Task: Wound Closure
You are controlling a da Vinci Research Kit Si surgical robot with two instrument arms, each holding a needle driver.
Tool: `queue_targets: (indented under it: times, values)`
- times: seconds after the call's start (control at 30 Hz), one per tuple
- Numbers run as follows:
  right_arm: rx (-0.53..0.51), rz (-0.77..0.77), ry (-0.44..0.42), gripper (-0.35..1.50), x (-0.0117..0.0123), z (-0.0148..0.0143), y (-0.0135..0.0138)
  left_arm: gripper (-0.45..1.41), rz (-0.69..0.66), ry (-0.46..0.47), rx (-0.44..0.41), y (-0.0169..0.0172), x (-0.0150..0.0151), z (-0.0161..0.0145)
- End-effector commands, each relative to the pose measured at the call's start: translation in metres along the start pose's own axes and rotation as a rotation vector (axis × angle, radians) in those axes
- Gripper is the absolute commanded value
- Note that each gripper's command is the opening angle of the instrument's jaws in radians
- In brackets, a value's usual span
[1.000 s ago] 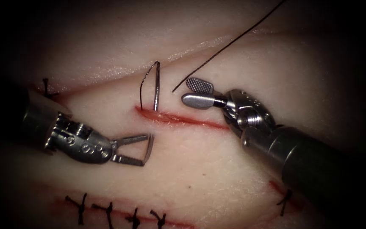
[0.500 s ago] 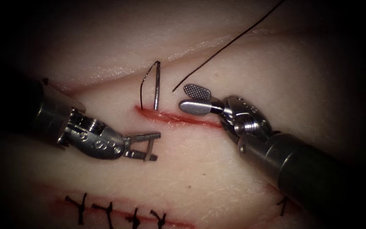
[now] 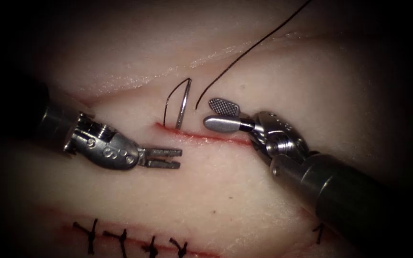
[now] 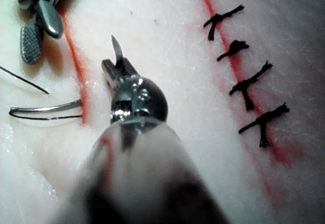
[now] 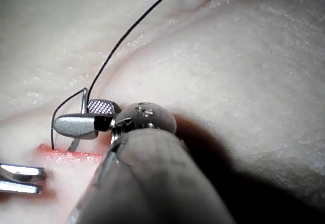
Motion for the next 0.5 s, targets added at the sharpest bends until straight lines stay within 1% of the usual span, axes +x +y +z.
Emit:
queue_targets:
  times: [0.03, 0.17, 0.3, 0.43, 0.5]
  values:
    - [-0.003, -0.045, -0.016, 1.08, -0.0006, 0.0005, -0.0002, -0.45, -0.025, 0.015, -0.008, 0.0006, -0.0005, 0.0004]
    - [0.049, -0.155, -0.084, 1.11, -0.0012, 0.0004, -0.0018, -0.45, -0.137, 0.080, -0.045, 0.0004, -0.0001, 0.0000]
    - [0.105, -0.241, -0.153, 1.13, -0.0024, 0.0009, -0.0038, -0.45, -0.248, 0.136, -0.074, 0.0006, 0.0004, -0.0005]
    - [0.142, -0.341, -0.193, 1.10, -0.0038, 0.0019, -0.0056, -0.45, -0.358, 0.161, -0.105, 0.0010, 0.0011, -0.0010]
    - [0.154, -0.384, -0.209, 1.08, -0.0041, 0.0023, -0.0060, -0.45, -0.396, 0.178, -0.115, 0.0012, 0.0015, -0.0015]
